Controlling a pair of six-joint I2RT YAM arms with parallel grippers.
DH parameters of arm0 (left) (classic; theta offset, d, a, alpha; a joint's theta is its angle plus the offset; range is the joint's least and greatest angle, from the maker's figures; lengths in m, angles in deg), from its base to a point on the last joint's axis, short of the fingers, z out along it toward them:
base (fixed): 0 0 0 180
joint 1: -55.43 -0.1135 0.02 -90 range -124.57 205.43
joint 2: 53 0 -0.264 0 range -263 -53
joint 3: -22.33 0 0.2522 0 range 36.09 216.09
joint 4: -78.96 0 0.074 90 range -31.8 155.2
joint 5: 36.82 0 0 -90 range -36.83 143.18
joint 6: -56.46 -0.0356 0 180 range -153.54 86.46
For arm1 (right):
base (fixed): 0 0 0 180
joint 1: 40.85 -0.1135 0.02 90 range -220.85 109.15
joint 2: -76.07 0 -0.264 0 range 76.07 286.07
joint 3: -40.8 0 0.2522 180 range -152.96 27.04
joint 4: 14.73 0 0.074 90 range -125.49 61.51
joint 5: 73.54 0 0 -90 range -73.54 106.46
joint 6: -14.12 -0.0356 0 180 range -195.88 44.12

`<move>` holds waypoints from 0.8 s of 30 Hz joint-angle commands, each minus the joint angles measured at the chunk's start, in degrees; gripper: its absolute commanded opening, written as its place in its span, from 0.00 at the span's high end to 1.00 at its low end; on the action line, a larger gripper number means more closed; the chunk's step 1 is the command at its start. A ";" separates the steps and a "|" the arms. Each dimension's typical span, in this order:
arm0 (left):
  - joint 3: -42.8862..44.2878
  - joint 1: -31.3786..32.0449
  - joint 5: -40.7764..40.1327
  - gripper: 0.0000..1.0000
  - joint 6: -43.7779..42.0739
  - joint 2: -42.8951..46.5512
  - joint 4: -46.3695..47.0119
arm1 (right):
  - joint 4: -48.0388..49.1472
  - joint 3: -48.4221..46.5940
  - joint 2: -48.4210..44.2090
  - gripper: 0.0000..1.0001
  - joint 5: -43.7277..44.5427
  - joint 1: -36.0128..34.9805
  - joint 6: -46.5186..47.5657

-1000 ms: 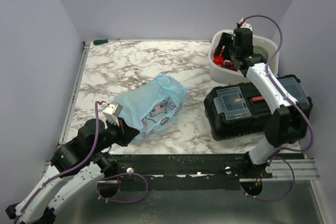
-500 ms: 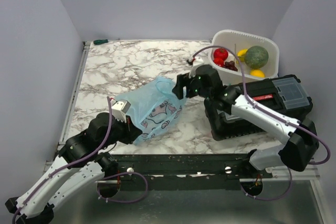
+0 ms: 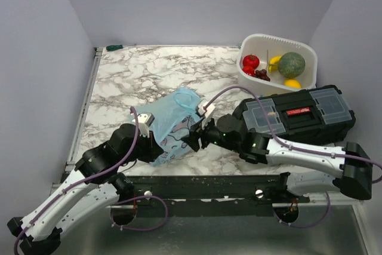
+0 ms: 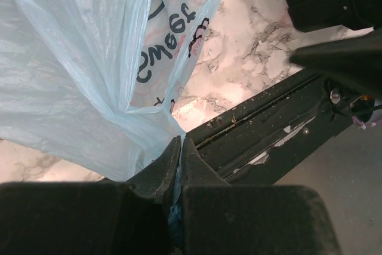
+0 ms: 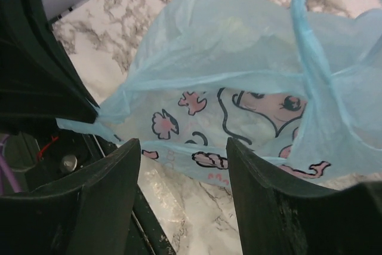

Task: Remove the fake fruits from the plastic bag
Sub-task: Adjust the fake fruit in the plastic bag.

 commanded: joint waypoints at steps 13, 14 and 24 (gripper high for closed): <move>-0.06 0.18 0.16 1.00 0.08 3.64 1.08 | 36.22 1.85 29.90 0.46 16.36 -2.93 -2.23; -0.10 0.18 0.23 1.00 0.03 3.75 1.10 | 37.84 1.21 32.09 0.46 18.08 -2.92 -2.75; -0.02 0.18 0.72 1.00 -0.24 3.31 1.28 | 54.44 -4.02 47.43 0.39 26.83 -0.72 -3.85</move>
